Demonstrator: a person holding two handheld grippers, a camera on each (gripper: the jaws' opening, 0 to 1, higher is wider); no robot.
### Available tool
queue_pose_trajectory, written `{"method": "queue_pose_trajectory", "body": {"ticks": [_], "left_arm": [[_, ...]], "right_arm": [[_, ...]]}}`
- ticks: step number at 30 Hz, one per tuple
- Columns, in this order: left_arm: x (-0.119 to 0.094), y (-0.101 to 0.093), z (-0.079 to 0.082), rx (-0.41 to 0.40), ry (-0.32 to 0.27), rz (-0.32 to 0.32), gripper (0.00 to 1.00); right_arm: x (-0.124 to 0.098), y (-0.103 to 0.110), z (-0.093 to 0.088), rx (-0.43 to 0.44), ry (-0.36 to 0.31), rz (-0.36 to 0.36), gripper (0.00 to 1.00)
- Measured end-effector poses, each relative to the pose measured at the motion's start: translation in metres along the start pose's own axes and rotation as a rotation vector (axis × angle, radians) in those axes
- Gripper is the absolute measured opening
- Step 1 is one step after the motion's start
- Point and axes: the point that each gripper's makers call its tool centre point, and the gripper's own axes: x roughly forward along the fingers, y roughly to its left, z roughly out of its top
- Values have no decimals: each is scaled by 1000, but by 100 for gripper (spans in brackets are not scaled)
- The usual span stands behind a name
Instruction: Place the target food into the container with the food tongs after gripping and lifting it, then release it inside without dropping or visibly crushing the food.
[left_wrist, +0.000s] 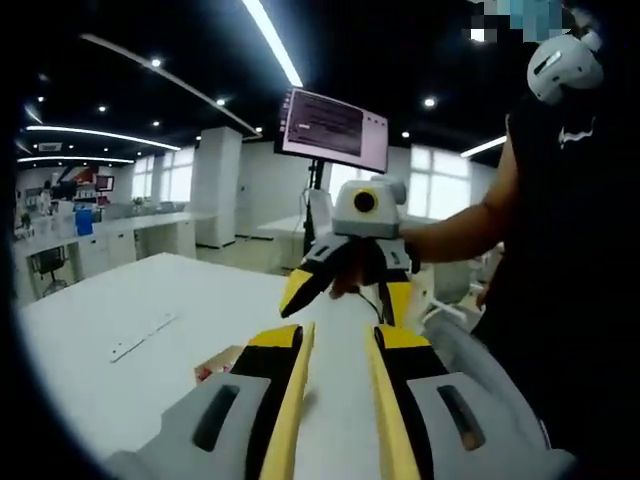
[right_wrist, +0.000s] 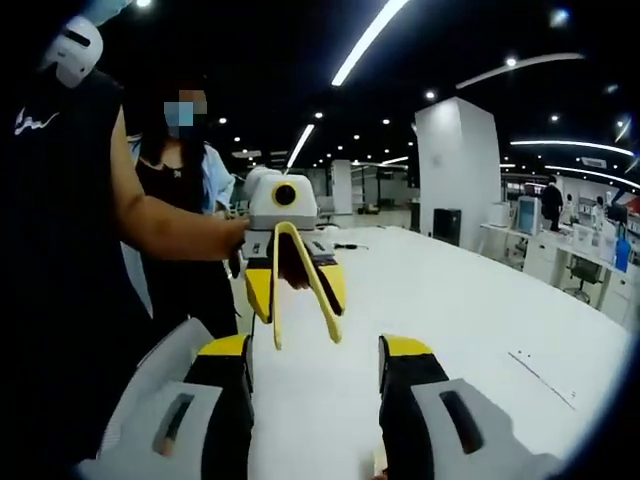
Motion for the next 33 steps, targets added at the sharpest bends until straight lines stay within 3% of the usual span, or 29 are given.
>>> {"method": "queue_pose_trajectory", "body": {"ticks": [12, 16, 23, 26, 33], "left_arm": [[4, -7, -1, -18, -23, -26, 24], [5, -10, -1, -22, -28, -36, 24], [4, -12, -5, -29, -5, -30, 19], [3, -8, -11, -36, 38, -11, 18], [2, -9, -12, -62, 31, -4, 16]], "right_arm": [[7, 14, -3, -4, 21, 78, 26], [8, 17, -3, -10, 32, 93, 25], [8, 18, -2, -31, 47, 84, 13], [6, 16, 0, -18, 42, 71, 8], [4, 16, -3, -13, 69, 62, 4]]}}
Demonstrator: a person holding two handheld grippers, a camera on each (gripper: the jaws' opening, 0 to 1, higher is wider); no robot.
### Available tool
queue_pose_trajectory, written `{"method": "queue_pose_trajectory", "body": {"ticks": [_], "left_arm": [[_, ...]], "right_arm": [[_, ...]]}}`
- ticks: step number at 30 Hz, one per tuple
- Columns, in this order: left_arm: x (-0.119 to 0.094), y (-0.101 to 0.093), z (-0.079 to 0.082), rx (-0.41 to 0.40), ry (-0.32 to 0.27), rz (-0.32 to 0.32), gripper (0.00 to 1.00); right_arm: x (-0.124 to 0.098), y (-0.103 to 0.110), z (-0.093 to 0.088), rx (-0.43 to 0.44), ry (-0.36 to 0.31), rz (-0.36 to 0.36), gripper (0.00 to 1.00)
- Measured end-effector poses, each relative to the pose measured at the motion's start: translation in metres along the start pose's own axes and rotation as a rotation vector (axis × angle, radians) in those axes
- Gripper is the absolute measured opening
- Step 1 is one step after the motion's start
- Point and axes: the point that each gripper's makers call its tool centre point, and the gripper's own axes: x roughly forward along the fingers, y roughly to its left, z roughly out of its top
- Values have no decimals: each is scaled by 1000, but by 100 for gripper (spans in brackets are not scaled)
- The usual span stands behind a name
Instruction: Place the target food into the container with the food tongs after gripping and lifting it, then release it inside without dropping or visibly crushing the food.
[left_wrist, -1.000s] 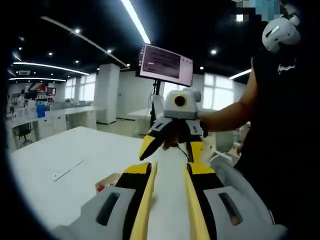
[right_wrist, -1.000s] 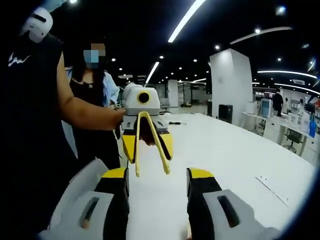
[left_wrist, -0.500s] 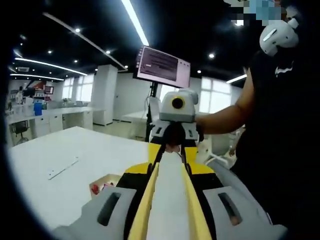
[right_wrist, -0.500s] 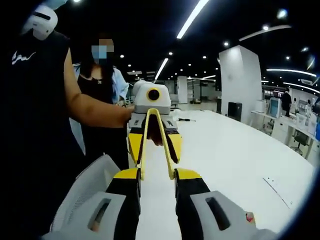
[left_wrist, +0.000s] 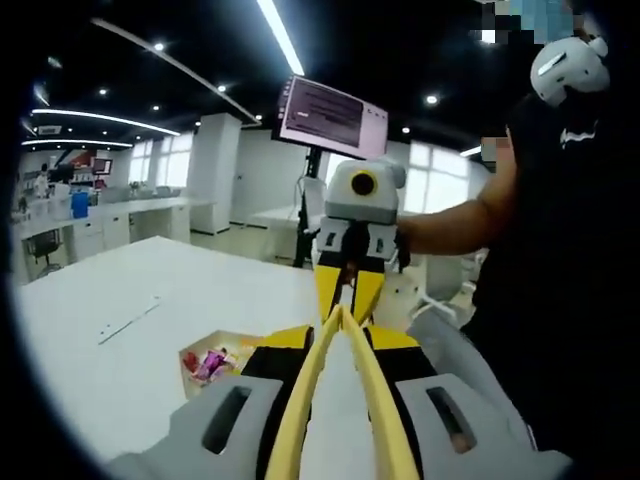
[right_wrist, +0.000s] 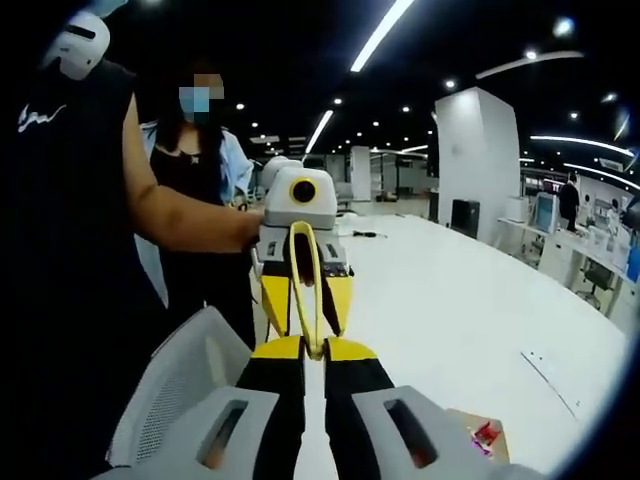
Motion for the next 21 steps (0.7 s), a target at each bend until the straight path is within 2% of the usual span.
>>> {"method": "queue_pose_trajectory", "body": {"ticks": [4, 5, 6, 7, 10, 18, 21], "left_arm": [[-6, 6, 6, -7, -33, 25, 18], [-7, 13, 5, -2, -21, 67, 19], [-6, 11, 3, -9, -6, 61, 19], [-6, 7, 4, -8, -10, 44, 18], [-6, 6, 6, -6, -17, 46, 18], [-18, 5, 17, -24, -69, 40, 17], [-17, 2, 13, -19, -37, 30, 17]], "right_arm": [[-3, -2, 1, 3, 0, -13, 3], [-4, -3, 2, 4, -4, -19, 3], [-4, -3, 2, 5, -2, -23, 3], [-4, -4, 2, 6, 0, -22, 3], [-5, -2, 2, 7, 5, -16, 3], [-13, -2, 1, -4, 17, -7, 3], [-13, -3, 0, -20, 24, -11, 3]]}}
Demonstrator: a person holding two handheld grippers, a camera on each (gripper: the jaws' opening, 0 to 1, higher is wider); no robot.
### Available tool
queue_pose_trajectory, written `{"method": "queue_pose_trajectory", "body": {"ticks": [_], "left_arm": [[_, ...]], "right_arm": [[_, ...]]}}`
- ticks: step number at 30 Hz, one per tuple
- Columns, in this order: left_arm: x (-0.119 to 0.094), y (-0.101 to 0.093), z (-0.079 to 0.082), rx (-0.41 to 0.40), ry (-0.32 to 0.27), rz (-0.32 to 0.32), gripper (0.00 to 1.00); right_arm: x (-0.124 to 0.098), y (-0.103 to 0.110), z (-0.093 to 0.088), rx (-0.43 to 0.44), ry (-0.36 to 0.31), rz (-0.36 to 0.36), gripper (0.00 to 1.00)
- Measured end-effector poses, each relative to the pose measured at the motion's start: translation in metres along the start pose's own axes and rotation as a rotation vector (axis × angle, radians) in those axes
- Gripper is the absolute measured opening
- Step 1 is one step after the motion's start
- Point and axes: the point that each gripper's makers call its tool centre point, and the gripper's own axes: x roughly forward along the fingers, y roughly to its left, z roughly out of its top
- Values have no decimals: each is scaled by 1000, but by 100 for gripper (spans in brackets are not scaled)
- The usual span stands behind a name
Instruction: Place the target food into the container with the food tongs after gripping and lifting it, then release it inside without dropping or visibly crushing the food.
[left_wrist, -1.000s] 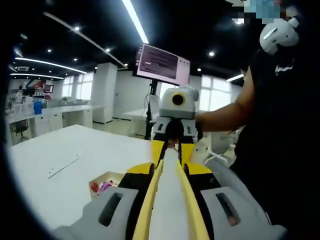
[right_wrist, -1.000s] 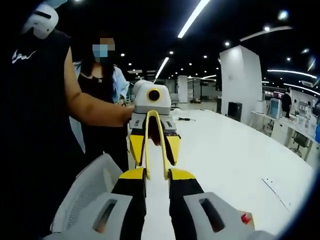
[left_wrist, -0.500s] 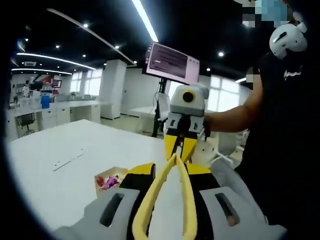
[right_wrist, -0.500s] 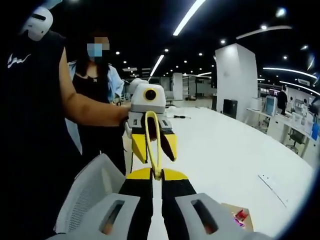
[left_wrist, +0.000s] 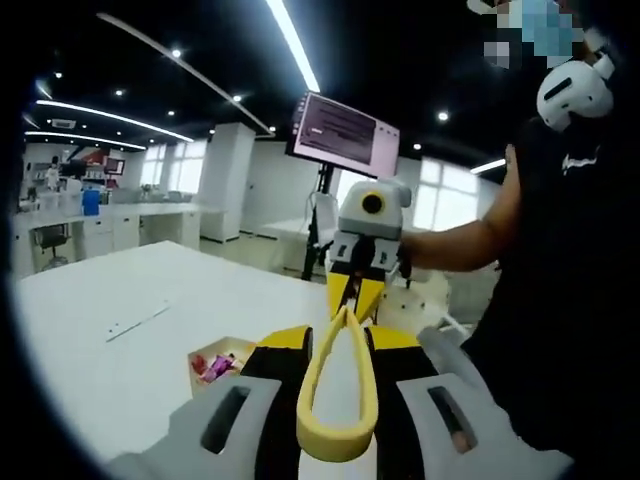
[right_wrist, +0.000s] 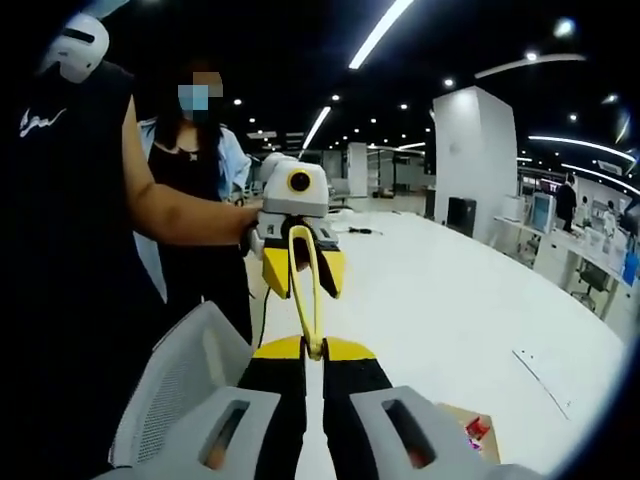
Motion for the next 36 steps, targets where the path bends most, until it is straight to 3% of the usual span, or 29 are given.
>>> {"method": "queue_pose_trajectory", "body": {"ticks": [4, 9, 15, 23, 27, 30, 36], "left_arm": [[-3, 5, -6, 17, 30, 19, 17], [-6, 7, -26, 26, 106, 27, 17], [-11, 10, -45, 27, 154, 42, 16], [-10, 18, -88, 83, 318, 58, 15], [-11, 31, -111, 115, 422, 114, 16], [-5, 37, -140, 160, 510, 124, 16], [3, 43, -169, 192, 557, 128, 16]], "right_arm": [[-1, -2, -4, -19, 15, -5, 3], [-1, -2, -17, -43, 67, -10, 3], [1, -1, -36, -52, 108, -16, 3], [7, -2, -60, -66, 174, -22, 3], [14, -5, -86, -109, 279, -60, 4], [22, -6, -110, -113, 322, -72, 4], [28, -5, -144, -97, 355, -107, 7]]}}
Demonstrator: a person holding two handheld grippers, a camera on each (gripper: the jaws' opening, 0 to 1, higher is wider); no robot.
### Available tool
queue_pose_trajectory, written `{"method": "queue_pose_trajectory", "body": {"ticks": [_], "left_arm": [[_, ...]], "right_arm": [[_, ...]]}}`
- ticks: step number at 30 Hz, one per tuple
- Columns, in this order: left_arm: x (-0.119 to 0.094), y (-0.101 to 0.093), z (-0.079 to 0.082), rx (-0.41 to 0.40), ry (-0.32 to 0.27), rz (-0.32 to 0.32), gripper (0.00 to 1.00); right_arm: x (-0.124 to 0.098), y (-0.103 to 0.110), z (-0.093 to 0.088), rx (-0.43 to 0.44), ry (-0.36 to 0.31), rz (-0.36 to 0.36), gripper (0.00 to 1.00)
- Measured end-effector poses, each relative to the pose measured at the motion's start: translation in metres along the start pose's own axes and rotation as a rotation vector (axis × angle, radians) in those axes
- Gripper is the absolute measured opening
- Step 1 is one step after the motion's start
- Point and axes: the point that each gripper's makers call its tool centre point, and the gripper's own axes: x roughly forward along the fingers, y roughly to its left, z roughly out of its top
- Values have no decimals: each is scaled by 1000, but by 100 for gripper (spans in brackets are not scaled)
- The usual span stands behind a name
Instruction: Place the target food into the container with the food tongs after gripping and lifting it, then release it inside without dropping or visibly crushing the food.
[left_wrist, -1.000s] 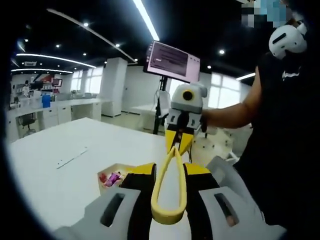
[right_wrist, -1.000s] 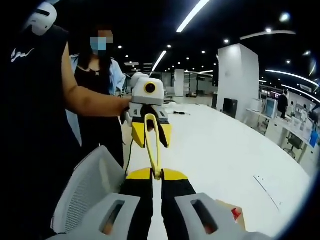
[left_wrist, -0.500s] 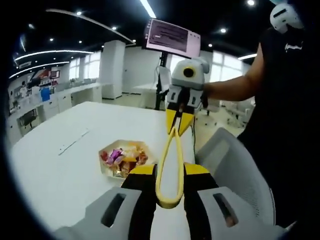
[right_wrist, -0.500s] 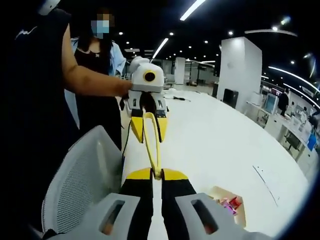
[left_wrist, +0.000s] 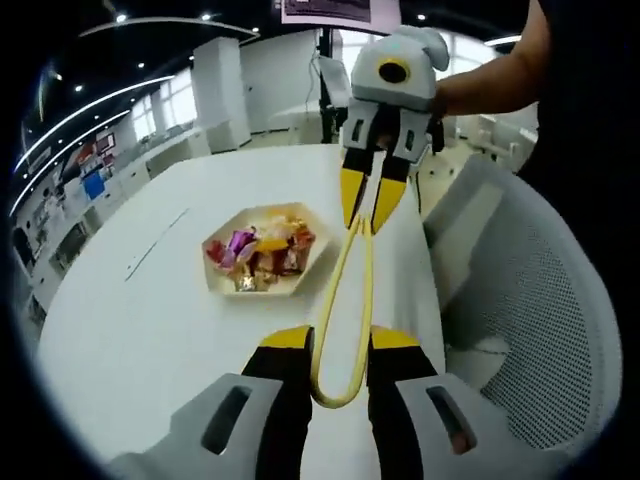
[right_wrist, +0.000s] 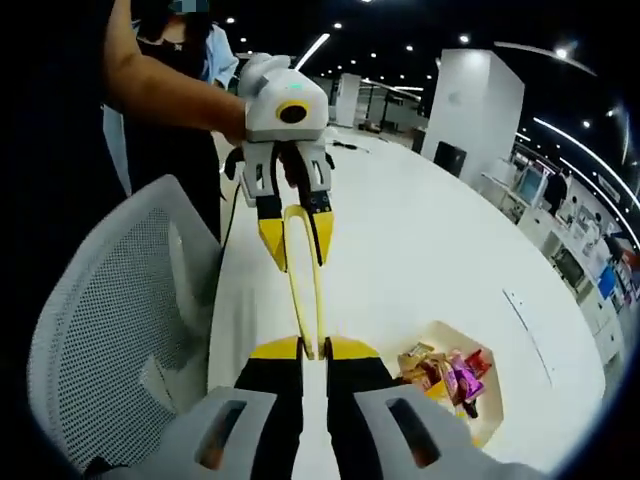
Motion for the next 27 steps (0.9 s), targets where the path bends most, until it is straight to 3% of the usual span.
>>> {"method": "queue_pose_trajectory", "body": {"ticks": [9, 15, 27], "left_arm": [[21, -1, -31, 26, 84, 18, 16], [37, -8, -53, 33, 144, -1, 16], [47, -5, -69, 5, 186, 5, 17]], "right_arm": [[24, 3, -29, -75, 85, -32, 14], [44, 14, -54, -34, 136, 6, 17], [56, 13, -70, -25, 165, 18, 18]]}}
